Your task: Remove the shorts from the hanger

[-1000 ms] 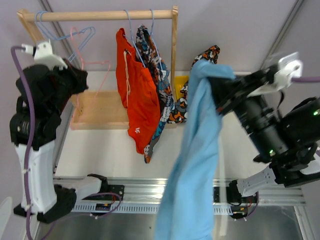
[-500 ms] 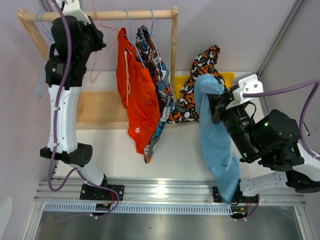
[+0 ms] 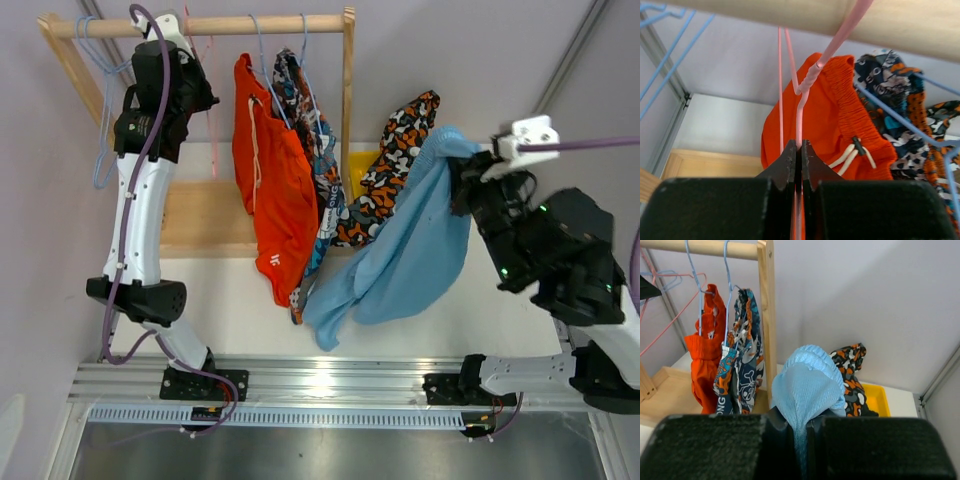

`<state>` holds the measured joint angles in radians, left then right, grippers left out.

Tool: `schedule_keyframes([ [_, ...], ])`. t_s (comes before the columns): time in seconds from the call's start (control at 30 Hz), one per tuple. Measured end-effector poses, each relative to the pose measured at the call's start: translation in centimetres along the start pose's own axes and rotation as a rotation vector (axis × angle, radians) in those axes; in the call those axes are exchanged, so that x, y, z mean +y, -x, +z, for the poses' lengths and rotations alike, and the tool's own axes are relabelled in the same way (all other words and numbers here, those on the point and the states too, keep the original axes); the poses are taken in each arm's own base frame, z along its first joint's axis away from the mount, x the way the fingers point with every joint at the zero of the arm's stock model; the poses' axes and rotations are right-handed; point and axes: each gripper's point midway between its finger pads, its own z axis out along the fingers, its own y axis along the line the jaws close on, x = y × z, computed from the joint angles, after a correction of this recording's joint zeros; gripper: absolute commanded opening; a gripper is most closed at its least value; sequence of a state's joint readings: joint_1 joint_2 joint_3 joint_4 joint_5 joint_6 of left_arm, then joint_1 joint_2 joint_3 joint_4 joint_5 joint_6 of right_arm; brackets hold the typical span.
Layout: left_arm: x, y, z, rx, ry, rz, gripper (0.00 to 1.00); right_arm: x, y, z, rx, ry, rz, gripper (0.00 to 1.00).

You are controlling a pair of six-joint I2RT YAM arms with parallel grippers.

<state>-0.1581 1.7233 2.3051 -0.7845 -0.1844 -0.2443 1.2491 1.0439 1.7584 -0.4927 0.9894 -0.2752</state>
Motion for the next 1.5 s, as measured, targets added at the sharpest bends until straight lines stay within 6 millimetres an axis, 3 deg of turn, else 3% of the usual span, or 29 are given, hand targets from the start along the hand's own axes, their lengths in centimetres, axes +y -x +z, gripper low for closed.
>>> schedule_keyframes([
  [0.1,0.7,-1.4,0.7,0.032,0.021,0.006,0.06,1.0,-1.2,2.5,0.042,-0.002,-0.030,0.00],
  [0.23,1.1,-2.2,1.1,0.034,0.029,0.006,0.08,0.7,-5.6,6.6,0.157,-0.031,-0.077,0.00],
  [0.33,1.5,-2.2,0.7,0.026,0.033,0.010,0.25,-1.4,-9.0,9.6,0.249,-0.077,-0.072,0.00],
  [0.37,1.7,-2.3,0.5,0.029,0.036,0.014,0.45,-2.4,-9.8,10.5,0.272,-0.099,-0.065,0.00],
  [0.43,2.2,-2.6,0.1,0.034,0.041,0.029,0.67,-4.4,-10.2,12.1,0.291,-0.144,-0.040,0.00],
  [0.47,2.5,-2.9,-0.1,0.038,0.046,0.022,0.82,-5.3,-9.9,12.9,0.288,-0.163,-0.027,0.00],
  [0.57,3.5,-3.2,-0.2,0.042,0.059,0.023,0.99,-7.4,-8.1,15.2,0.247,-0.205,0.013,0.00],
  [0.7,4.9,-3.8,-0.5,0.050,0.084,0.011,0.99,-11.9,-2.9,18.9,0.099,-0.292,0.094,0.00],
  [0.83,5.0,-3.8,-1.1,0.045,0.080,0.007,0.99,-16.0,0.3,20.9,-0.031,-0.361,0.143,0.00],
  [0.93,4.8,-3.9,-2.1,0.039,0.060,0.004,0.99,-17.6,1.3,22.4,-0.109,-0.380,0.172,0.00],
  [1.03,4.6,-4.0,-3.6,0.029,0.040,-0.007,0.99,-18.3,0.5,24.8,-0.145,-0.368,0.202,0.00],
  [1.1,4.5,-4.1,-4.8,0.024,0.027,-0.016,0.99,-18.4,-1.7,27.2,-0.141,-0.350,0.218,0.00],
  [1.2,4.2,-4.0,-6.7,0.002,0.001,-0.034,0.99,-18.3,-7.7,31.7,-0.082,-0.322,0.245,0.00],
  [1.27,4.2,-3.9,-8.0,-0.011,-0.009,-0.036,0.99,-18.0,-14.4,35.1,0.003,-0.299,0.270,0.00],
  [1.33,4.2,-3.5,-9.0,-0.030,-0.015,-0.038,0.99,-17.4,-22.3,37.4,0.121,-0.287,0.286,0.00],
  [1.43,4.1,-2.8,-10.2,-0.056,-0.022,-0.040,0.99,-16.0,-33.4,38.2,0.295,-0.278,0.298,0.00],
  [1.47,4.1,-2.7,-10.5,-0.063,-0.024,-0.041,0.99,-15.4,-36.0,37.9,0.345,-0.276,0.302,0.00],
  [1.5,4.1,-2.6,-10.9,-0.066,-0.025,-0.041,0.99,-14.8,-38.6,37.3,0.400,-0.275,0.305,0.24],
])
